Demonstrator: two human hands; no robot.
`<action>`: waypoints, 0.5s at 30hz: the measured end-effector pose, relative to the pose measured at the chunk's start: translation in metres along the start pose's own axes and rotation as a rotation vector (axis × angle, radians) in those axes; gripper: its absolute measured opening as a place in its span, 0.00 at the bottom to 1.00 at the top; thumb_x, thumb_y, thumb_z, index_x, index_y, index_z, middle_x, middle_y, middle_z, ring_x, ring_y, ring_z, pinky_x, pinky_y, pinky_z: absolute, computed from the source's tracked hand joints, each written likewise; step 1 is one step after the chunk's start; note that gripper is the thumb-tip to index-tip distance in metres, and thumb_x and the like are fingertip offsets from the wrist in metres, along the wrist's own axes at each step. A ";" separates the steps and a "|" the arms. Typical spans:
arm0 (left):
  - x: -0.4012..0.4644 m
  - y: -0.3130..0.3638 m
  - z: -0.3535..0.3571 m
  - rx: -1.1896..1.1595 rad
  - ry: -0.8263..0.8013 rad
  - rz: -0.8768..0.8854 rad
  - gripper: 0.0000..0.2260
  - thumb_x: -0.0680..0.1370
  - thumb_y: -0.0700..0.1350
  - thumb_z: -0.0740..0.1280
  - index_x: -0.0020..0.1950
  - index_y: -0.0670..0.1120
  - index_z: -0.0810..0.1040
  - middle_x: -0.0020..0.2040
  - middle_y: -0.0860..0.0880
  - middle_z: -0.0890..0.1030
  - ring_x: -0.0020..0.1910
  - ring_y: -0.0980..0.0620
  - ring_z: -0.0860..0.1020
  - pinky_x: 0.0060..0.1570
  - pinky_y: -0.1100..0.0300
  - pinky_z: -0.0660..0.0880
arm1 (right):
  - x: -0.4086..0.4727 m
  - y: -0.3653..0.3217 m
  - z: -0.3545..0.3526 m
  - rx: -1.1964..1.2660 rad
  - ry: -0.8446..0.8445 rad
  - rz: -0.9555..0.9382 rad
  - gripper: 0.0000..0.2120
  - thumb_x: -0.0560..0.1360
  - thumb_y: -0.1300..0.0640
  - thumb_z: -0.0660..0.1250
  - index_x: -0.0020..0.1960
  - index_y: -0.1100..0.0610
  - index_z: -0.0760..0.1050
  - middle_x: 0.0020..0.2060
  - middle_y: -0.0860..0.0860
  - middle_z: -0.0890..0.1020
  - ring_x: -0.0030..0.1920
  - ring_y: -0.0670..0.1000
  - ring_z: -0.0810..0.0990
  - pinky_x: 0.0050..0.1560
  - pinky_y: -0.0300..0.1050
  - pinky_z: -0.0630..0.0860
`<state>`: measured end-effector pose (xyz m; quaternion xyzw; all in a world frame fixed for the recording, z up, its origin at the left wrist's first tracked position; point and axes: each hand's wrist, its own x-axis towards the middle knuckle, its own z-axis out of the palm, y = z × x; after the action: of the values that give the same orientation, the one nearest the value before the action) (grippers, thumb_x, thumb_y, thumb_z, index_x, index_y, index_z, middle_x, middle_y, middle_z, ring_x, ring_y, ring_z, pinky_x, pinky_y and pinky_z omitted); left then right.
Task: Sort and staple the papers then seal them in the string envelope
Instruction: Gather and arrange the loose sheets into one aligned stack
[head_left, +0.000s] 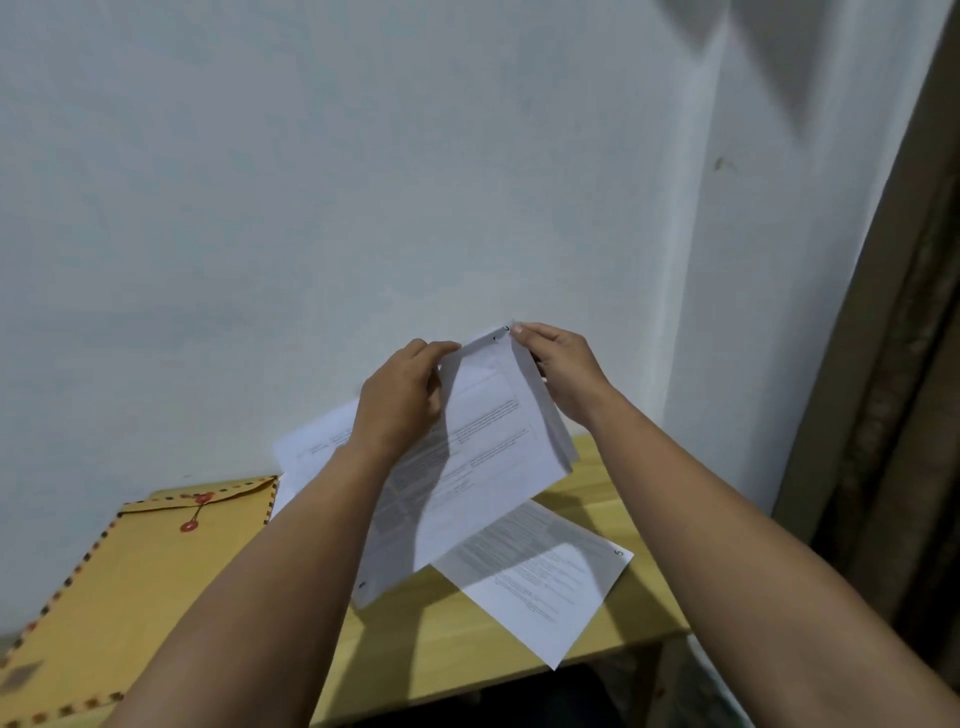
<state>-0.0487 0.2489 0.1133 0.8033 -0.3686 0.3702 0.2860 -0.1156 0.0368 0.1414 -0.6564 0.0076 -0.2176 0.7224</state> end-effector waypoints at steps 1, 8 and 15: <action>-0.004 0.000 0.002 -0.004 -0.016 -0.015 0.20 0.75 0.36 0.64 0.65 0.52 0.79 0.46 0.55 0.76 0.44 0.51 0.77 0.36 0.58 0.72 | -0.003 0.006 -0.001 0.011 0.000 0.023 0.10 0.80 0.51 0.73 0.58 0.55 0.86 0.47 0.49 0.89 0.40 0.46 0.85 0.36 0.38 0.80; -0.030 -0.008 0.019 -0.066 -0.114 -0.066 0.18 0.76 0.38 0.64 0.63 0.53 0.80 0.44 0.57 0.75 0.41 0.53 0.75 0.39 0.57 0.73 | -0.009 0.055 -0.008 0.031 -0.015 0.131 0.13 0.80 0.50 0.73 0.61 0.55 0.85 0.52 0.52 0.88 0.43 0.49 0.85 0.42 0.43 0.80; -0.044 -0.020 0.028 -0.121 -0.167 -0.088 0.18 0.75 0.39 0.62 0.63 0.52 0.80 0.44 0.56 0.77 0.41 0.53 0.75 0.40 0.55 0.75 | -0.004 0.084 -0.009 0.115 -0.077 0.218 0.14 0.83 0.54 0.69 0.63 0.61 0.83 0.49 0.55 0.87 0.45 0.53 0.83 0.46 0.45 0.79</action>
<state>-0.0419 0.2570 0.0585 0.8280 -0.3771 0.2664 0.3181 -0.0963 0.0337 0.0592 -0.6170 0.0388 -0.1128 0.7779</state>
